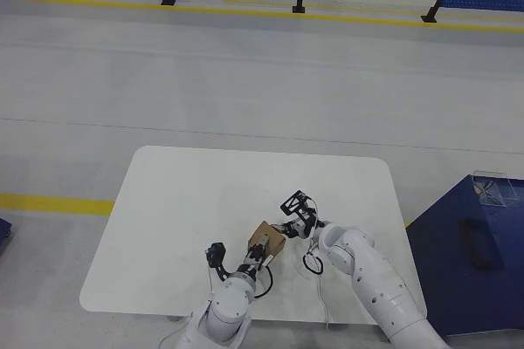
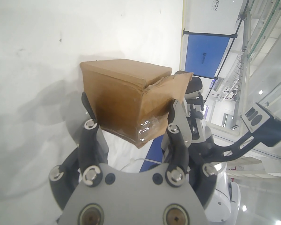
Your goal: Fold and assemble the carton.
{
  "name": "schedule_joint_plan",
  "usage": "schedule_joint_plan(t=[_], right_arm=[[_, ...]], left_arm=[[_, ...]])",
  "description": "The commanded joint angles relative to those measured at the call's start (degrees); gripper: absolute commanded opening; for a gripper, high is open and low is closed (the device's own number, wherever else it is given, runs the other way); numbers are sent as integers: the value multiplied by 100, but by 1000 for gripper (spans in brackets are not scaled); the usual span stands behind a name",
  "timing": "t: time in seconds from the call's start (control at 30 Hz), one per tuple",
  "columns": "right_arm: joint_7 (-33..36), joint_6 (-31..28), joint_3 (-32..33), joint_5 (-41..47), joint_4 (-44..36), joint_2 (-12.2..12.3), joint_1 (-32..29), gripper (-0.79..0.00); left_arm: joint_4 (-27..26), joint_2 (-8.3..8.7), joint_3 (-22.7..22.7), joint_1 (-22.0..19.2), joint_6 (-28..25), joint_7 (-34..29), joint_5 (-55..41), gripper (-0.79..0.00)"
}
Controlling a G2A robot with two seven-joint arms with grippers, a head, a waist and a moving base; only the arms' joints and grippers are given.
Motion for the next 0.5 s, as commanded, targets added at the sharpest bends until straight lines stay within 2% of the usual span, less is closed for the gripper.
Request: schedule_joint_plan(t=[0.0, 0.03, 0.13, 0.27, 0.47], right_arm=[[-5, 0, -7, 12, 24, -5, 12, 0], [-8, 3, -8, 22, 34, -8, 17, 0], [-6, -15, -19, 33, 56, -14, 27, 0], [-24, 7, -12, 58, 95, -20, 40, 0], [-470, -84, 142, 74, -205, 28, -173, 0]], left_arm=[[31, -4, 16, -26, 28, 25, 12, -259], [35, -7, 21, -32, 17, 22, -3, -286], [50, -9, 21, -41, 8, 56, -1, -280], [108, -13, 27, -97, 186, 56, 18, -326], [202, -36, 63, -184, 300, 117, -17, -326]])
